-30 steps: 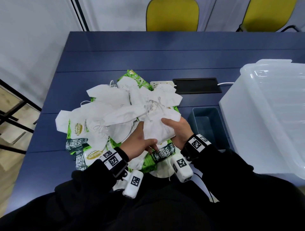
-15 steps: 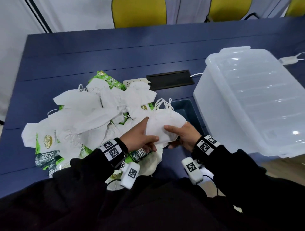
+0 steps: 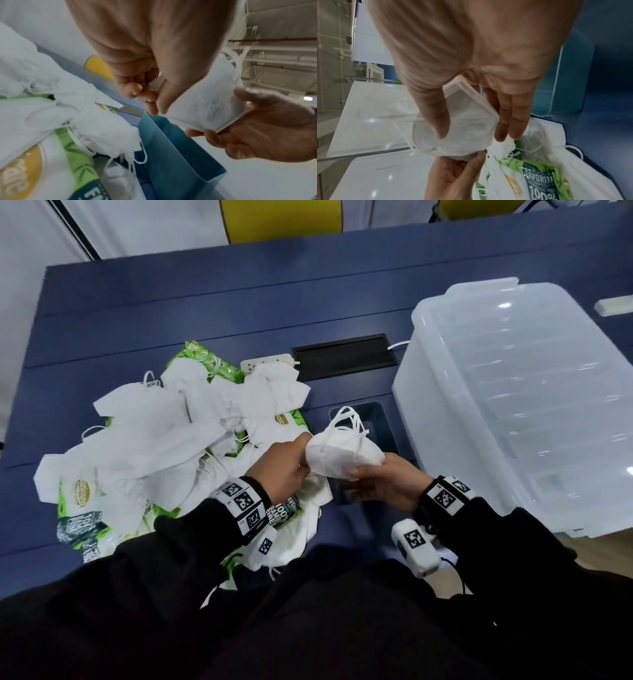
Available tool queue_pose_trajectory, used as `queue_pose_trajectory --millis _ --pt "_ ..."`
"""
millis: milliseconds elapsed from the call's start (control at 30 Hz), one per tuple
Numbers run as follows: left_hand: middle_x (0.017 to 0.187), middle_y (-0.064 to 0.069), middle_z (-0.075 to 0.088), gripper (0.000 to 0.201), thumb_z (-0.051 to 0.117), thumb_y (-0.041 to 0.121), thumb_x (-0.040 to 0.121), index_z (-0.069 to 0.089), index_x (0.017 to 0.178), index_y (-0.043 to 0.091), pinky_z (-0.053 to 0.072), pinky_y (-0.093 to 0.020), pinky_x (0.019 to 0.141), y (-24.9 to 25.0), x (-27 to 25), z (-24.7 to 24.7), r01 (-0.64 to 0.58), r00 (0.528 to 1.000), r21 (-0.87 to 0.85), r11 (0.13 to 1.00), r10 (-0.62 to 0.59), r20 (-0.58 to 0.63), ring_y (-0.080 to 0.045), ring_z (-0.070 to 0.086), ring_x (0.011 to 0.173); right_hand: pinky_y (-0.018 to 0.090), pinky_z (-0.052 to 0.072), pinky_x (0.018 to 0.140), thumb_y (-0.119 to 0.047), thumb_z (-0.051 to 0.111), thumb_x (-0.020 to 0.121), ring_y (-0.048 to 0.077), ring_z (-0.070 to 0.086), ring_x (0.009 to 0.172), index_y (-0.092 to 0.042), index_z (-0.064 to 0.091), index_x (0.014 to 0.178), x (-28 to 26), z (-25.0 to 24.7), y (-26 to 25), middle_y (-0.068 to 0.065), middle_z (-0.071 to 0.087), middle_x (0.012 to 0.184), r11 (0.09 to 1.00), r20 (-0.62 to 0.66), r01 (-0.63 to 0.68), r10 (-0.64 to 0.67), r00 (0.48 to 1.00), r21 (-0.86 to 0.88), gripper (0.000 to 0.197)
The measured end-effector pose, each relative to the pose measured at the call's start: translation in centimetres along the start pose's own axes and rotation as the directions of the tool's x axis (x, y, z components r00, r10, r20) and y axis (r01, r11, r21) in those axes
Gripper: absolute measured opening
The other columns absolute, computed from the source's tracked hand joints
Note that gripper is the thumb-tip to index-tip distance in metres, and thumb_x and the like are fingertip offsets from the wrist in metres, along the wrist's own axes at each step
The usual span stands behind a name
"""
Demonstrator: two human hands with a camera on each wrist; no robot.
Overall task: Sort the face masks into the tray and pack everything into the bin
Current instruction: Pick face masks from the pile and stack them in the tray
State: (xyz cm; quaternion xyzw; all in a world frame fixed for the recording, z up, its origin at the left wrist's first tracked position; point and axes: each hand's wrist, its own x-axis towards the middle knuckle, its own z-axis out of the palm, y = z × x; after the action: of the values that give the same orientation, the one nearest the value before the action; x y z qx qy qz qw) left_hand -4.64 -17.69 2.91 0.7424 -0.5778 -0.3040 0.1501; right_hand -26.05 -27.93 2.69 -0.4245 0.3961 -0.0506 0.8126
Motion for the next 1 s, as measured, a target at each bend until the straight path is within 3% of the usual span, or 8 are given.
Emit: queue_pose_trajectory --millis 167,333,467,533,633,733,867,1000 --pt "0.098 -0.013 0.07 0.03 0.057 0.008 0.09 0.048 0.117 0.014 0.043 -0.037 0.068 0.1 -0.2 -0.1 0.023 0.999 0.066 0.998 -0.022 -0.028 -0.036 0.065 0.091 0.05 0.055 0.085 -0.013 0.082 0.078 0.021 0.07 0.084 -0.02 0.076 0.099 0.9 -0.8 -0.5 0.006 0.073 0.092 0.978 0.023 0.023 -0.019 1.0 -0.208 0.023" --pt "0.097 -0.006 0.066 0.028 0.058 0.004 0.087 0.051 0.111 0.016 0.035 -0.032 0.067 0.8 -0.3 0.7 0.06 0.998 0.01 0.998 -0.06 -0.016 -0.028 0.061 0.087 0.02 0.047 0.074 -0.001 0.083 0.077 -0.01 0.057 0.067 -0.037 0.065 0.084 2.4 0.0 0.3 -0.024 0.066 0.073 0.705 0.132 0.217 -0.174 0.976 -0.676 0.041" --pt "0.099 0.003 0.066 0.035 0.061 0.0 0.084 0.054 0.11 0.022 0.044 -0.032 0.076 1.1 0.1 1.2 0.079 0.996 -0.093 0.992 -0.083 -0.031 -0.022 0.062 0.09 0.011 0.042 0.068 0.013 0.077 0.078 -0.01 0.056 0.065 -0.03 0.062 0.08 3.2 0.0 1.3 -0.026 0.065 0.067 0.767 0.21 0.237 -0.137 0.968 -0.596 0.046" --pt "0.105 0.002 0.068 0.036 0.063 0.0 0.085 0.058 0.112 0.022 0.048 -0.033 0.084 1.3 0.4 1.3 0.07 0.996 -0.103 0.992 -0.074 -0.038 -0.021 0.063 0.095 0.022 0.047 0.069 0.011 0.078 0.074 0.002 0.058 0.071 -0.019 0.065 0.085 2.9 -0.2 1.4 -0.013 0.068 0.075 0.796 0.23 0.246 -0.138 0.963 -0.553 0.034" --pt "0.106 -0.005 0.07 0.028 0.066 0.006 0.087 0.067 0.112 0.02 0.046 -0.032 0.083 1.8 1.2 1.4 0.035 0.999 -0.04 0.999 -0.036 -0.027 -0.024 0.064 0.098 0.047 0.051 0.073 0.01 0.071 0.076 0.026 0.055 0.078 -0.006 0.065 0.092 2.5 -0.9 1.5 0.014 0.061 0.082 0.841 0.08 0.159 -0.138 0.987 -0.517 0.024" --pt "0.097 -0.003 0.073 0.016 0.071 0.017 0.089 0.067 0.104 0.019 0.046 -0.03 0.077 2.0 2.3 1.4 0.02 0.999 -0.029 0.999 -0.021 -0.028 -0.024 0.066 0.094 0.046 0.053 0.074 -0.004 0.074 0.07 0.025 0.061 0.073 -0.016 0.069 0.088 2.4 -2.1 1.7 0.007 0.067 0.075 0.901 -0.099 0.105 -0.161 0.982 -0.421 0.022" --pt "0.087 -0.004 0.072 0.015 0.072 0.023 0.092 0.065 0.1 0.013 0.046 -0.034 0.074 2.1 4.3 0.8 0.021 0.993 -0.017 1.0 -0.023 -0.116 -0.025 0.065 0.087 0.028 0.053 0.088 -0.029 0.086 0.073 0.012 0.068 0.089 -0.021 0.073 0.106 2.8 -3.8 1.3 -0.007 0.074 0.095 0.727 -0.304 0.022 -0.315 0.899 -0.687 0.036" --pt "0.088 -0.006 0.074 0.02 0.068 0.028 0.093 0.064 0.108 0.015 0.05 -0.034 0.079 1.2 6.3 -0.3 0.078 0.971 -0.026 0.997 -0.081 -0.227 -0.028 0.068 0.09 0.03 0.049 0.099 -0.06 0.081 0.074 0.022 0.065 0.112 -0.016 0.063 0.128 5.6 -3.5 1.5 0.004 0.069 0.122 0.574 -0.284 -0.198 -0.064 0.957 -0.794 0.072"
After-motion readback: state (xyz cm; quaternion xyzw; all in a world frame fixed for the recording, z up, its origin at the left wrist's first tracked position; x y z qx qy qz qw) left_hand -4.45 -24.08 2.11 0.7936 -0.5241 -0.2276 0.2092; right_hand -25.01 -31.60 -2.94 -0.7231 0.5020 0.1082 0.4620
